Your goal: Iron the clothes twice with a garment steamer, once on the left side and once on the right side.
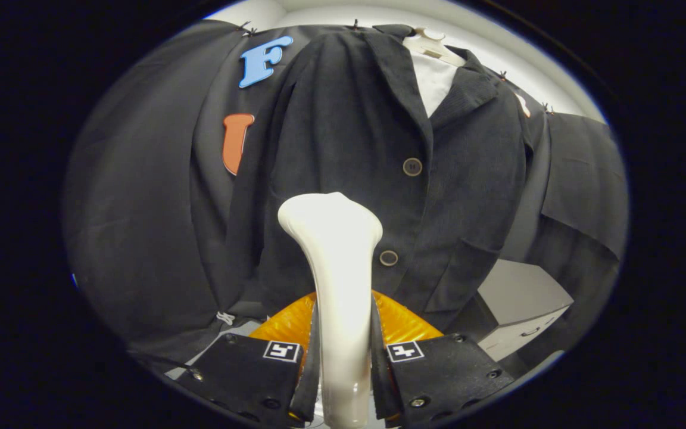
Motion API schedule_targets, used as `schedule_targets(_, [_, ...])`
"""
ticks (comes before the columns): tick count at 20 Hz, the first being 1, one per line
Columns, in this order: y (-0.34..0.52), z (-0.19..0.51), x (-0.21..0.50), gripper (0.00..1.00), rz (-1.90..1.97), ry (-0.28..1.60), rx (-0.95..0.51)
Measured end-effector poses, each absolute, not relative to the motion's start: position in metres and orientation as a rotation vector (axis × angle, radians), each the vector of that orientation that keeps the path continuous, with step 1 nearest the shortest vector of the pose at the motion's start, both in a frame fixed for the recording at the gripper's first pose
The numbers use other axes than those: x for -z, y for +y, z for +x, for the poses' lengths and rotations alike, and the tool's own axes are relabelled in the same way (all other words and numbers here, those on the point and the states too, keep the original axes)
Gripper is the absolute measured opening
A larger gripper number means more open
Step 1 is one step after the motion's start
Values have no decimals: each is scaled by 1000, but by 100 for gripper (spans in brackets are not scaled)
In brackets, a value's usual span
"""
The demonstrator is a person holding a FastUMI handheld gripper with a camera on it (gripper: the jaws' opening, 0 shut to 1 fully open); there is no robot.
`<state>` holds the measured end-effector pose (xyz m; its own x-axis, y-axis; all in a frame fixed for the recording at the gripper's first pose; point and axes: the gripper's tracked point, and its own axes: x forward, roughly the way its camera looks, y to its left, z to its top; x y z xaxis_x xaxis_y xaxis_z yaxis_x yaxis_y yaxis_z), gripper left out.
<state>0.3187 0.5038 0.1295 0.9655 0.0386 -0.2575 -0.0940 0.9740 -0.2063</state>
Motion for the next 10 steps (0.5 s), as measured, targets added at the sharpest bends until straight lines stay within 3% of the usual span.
schedule_targets(10, [506,308,-66,40,-238,334,-72])
